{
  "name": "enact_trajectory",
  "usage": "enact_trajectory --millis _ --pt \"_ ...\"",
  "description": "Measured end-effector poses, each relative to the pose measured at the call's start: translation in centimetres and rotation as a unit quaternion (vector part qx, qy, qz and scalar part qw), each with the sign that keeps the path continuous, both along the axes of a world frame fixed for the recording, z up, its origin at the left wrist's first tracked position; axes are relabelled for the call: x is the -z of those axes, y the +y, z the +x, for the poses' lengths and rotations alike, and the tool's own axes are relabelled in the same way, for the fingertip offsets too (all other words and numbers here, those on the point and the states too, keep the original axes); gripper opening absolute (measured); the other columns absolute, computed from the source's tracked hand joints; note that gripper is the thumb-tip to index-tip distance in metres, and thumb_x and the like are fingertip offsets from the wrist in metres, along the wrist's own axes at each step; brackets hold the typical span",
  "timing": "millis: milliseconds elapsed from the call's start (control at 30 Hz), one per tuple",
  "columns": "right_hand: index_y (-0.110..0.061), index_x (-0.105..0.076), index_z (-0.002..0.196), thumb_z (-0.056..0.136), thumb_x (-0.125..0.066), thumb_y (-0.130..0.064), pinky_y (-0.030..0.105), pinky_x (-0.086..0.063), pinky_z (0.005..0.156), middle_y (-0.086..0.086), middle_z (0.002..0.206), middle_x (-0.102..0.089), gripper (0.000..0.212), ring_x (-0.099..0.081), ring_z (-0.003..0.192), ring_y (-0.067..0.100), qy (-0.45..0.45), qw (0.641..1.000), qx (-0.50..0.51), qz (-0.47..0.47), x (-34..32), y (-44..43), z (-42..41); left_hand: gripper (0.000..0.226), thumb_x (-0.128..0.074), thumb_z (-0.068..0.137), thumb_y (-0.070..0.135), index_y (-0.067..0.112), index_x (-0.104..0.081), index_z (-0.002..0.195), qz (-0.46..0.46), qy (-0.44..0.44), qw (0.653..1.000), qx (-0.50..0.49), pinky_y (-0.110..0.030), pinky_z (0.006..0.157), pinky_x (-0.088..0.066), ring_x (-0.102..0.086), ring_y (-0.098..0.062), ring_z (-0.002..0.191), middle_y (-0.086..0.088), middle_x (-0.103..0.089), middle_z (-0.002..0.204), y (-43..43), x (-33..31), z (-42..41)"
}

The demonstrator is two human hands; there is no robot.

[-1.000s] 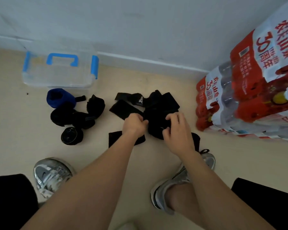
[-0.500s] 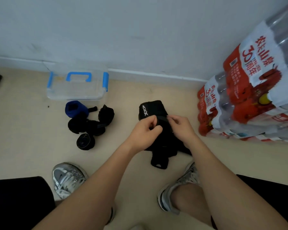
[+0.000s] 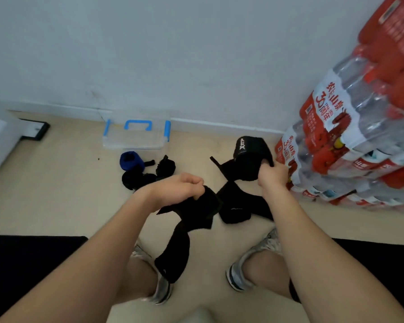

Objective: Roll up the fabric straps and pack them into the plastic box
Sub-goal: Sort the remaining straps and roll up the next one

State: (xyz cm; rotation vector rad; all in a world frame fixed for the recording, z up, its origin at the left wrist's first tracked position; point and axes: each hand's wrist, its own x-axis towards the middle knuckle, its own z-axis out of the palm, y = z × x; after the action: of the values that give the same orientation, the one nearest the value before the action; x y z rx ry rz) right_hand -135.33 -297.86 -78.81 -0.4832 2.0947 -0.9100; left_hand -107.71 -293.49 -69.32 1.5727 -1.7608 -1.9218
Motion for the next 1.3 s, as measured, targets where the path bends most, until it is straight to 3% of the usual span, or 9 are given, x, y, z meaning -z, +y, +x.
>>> enact_trajectory --millis 133,233,300,433,667,767,900,1100,1300 --pt "-0.003 -0.056 0.125 0.106 -0.064 -0.026 0.036 -0.066 0.057 0.019 0.130 -0.066 0.031 -0.077 0.102 0.038 -0.086 0.972 -0.184 0.115 -3.0 1.6 0.7 0.027 -0.062 0.103 0.021 0.030 -0.062 0.077 -0.015 0.041 0.995 -0.086 -0.021 0.058 -0.052 -0.067 -0.013 0.066 0.006 -0.064 0.070 1.2 -0.5 1.4" --pt "-0.005 -0.075 0.126 0.093 -0.053 -0.082 0.044 -0.068 0.081 0.014 0.116 -0.081 0.086 -0.082 0.100 0.032 -0.156 0.883 -0.408 0.174 -5.7 3.0 2.7 0.017 -0.063 0.106 0.026 0.026 -0.065 0.089 -0.033 0.081 0.985 -0.149 -0.027 0.066 -0.057 -0.074 -0.016 0.076 0.002 -0.073 0.080 2.1 -0.4 1.6" --pt "-0.017 -0.082 0.119 0.083 -0.058 -0.092 0.043 -0.061 0.092 0.009 0.117 -0.082 0.086 -0.080 0.110 0.025 -0.212 0.834 -0.492 0.130 -7.1 4.1 4.7 0.013 -0.064 0.105 0.026 0.021 -0.066 0.093 -0.045 0.080 0.980 -0.174 -0.032 0.071 -0.058 -0.074 -0.017 0.079 -0.001 -0.074 0.084 2.4 -0.3 1.5" --pt "-0.024 -0.082 0.106 0.101 -0.072 -0.045 0.041 -0.058 0.093 -0.003 0.100 -0.083 0.024 -0.078 0.099 0.014 -0.128 0.882 -0.440 -0.108 -7.6 5.5 8.2 0.018 -0.065 0.107 0.029 0.011 -0.064 0.110 -0.050 0.088 0.976 -0.193 -0.031 0.067 -0.060 -0.074 -0.022 0.081 -0.010 -0.078 0.094 2.6 -0.5 1.0" --pt "-0.018 -0.071 0.090 0.102 -0.058 -0.017 0.031 -0.053 0.072 0.000 0.087 -0.075 0.017 -0.070 0.084 0.022 0.081 0.905 -0.386 -0.158 -9.9 5.2 7.7 0.058 -0.094 0.076 0.015 0.022 -0.067 0.128 0.004 0.089 0.982 -0.167 -0.041 0.097 -0.062 -0.075 -0.022 0.098 -0.010 -0.070 0.119 2.2 -1.1 2.3" --pt "-0.017 -0.056 0.062 0.093 -0.060 -0.017 0.022 -0.038 0.051 -0.010 0.053 -0.057 0.031 -0.053 0.058 0.015 0.113 0.921 -0.338 -0.158 -11.2 4.9 6.6 0.054 -0.097 0.076 0.013 0.026 -0.072 0.123 -0.024 0.027 0.991 -0.130 -0.025 0.084 -0.063 -0.078 -0.014 0.098 -0.005 -0.074 0.120 2.1 -2.1 3.0" --pt "-0.020 -0.055 0.071 0.099 -0.064 -0.026 0.032 -0.041 0.065 -0.011 0.057 -0.054 0.029 -0.051 0.061 0.016 0.000 0.928 -0.313 -0.200 -12.3 4.6 5.9 0.032 -0.096 0.079 0.013 0.022 -0.080 0.106 -0.097 0.007 0.968 -0.230 -0.025 0.064 -0.059 -0.078 -0.017 0.092 -0.002 -0.079 0.110 1.9 -1.9 2.6" --pt "-0.026 -0.075 0.102 0.083 -0.087 -0.046 0.012 -0.051 0.068 -0.016 0.088 -0.078 0.030 -0.072 0.080 0.000 -0.029 0.862 -0.472 -0.183 -12.6 5.5 5.2 0.024 -0.092 0.084 0.009 0.019 -0.082 0.103 -0.050 0.079 0.957 -0.276 -0.029 0.065 -0.058 -0.080 -0.023 0.084 -0.008 -0.084 0.099 1.7 -2.5 2.4" --pt "0.006 -0.065 0.087 0.073 -0.074 -0.008 0.036 -0.044 0.073 0.006 0.075 -0.056 0.022 -0.055 0.073 0.018 -0.171 0.837 -0.491 -0.170 -11.7 6.7 5.9 0.040 -0.095 0.072 0.040 0.025 -0.082 0.107 -0.036 0.131 0.975 -0.173 -0.048 0.087 -0.047 -0.070 -0.033 0.100 -0.017 -0.082 0.110 1.6 -4.0 2.7"
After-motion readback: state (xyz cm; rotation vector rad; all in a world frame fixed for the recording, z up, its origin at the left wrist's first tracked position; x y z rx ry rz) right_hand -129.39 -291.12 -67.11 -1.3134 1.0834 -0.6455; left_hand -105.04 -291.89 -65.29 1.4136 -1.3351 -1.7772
